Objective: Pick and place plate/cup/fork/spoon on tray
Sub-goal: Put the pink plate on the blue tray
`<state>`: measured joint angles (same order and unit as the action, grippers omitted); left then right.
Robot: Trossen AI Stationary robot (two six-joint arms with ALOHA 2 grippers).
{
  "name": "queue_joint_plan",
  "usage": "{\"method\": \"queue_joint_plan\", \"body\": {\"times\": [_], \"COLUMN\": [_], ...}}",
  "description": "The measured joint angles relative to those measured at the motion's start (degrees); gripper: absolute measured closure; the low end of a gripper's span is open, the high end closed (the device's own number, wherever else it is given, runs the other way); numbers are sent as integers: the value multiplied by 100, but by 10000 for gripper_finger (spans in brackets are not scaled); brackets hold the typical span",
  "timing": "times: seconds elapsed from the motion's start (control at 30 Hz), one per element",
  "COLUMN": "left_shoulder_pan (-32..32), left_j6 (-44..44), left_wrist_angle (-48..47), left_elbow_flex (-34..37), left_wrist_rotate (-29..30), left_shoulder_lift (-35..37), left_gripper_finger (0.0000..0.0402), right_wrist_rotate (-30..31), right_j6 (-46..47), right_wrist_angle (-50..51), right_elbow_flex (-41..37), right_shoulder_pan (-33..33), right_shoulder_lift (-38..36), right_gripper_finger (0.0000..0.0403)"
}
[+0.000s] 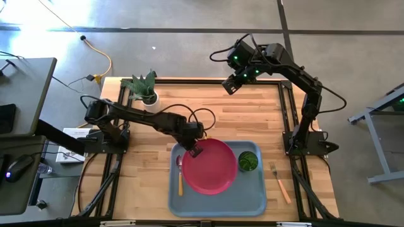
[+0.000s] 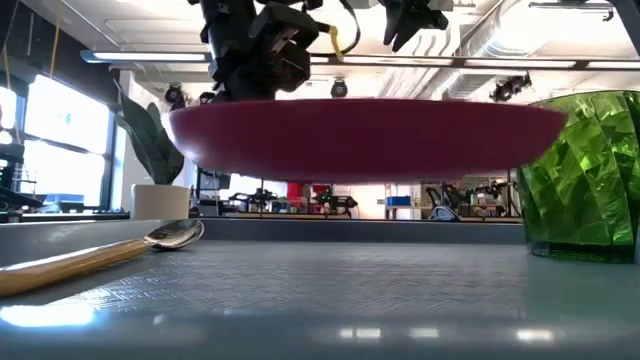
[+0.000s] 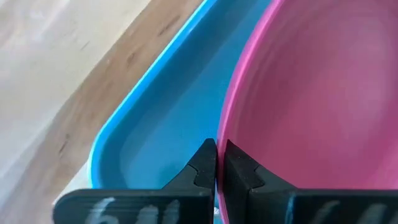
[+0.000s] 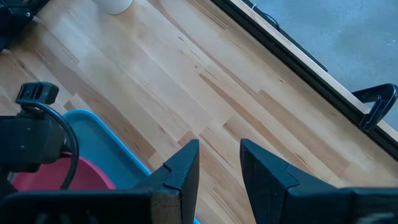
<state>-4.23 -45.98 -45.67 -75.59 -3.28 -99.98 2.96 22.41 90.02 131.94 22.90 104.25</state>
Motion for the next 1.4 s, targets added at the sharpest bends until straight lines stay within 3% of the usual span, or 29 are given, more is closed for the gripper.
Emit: {"method": "queue_joint_plan", "body": {"times": [0.57, 1.4], "left_shoulder_pan": [-162, -473], "left_j6": [-425, -1313], "left_wrist_angle": [519, 815], "left_elbow_flex": [-2, 0], "left_wrist_rotate": [-241, -334], "left_shoulder_lift": [-659, -738], "left_gripper_finger": [401, 401], "right_wrist_rotate": [2, 2], "right_j6": [-196, -341], "right_wrist_angle": [-1, 0], "right_elbow_flex": [0, 0], "right_shoulder_pan": [0, 0], "right_shoulder_lift": [0, 0], "right_gripper_finger": [295, 295]}}
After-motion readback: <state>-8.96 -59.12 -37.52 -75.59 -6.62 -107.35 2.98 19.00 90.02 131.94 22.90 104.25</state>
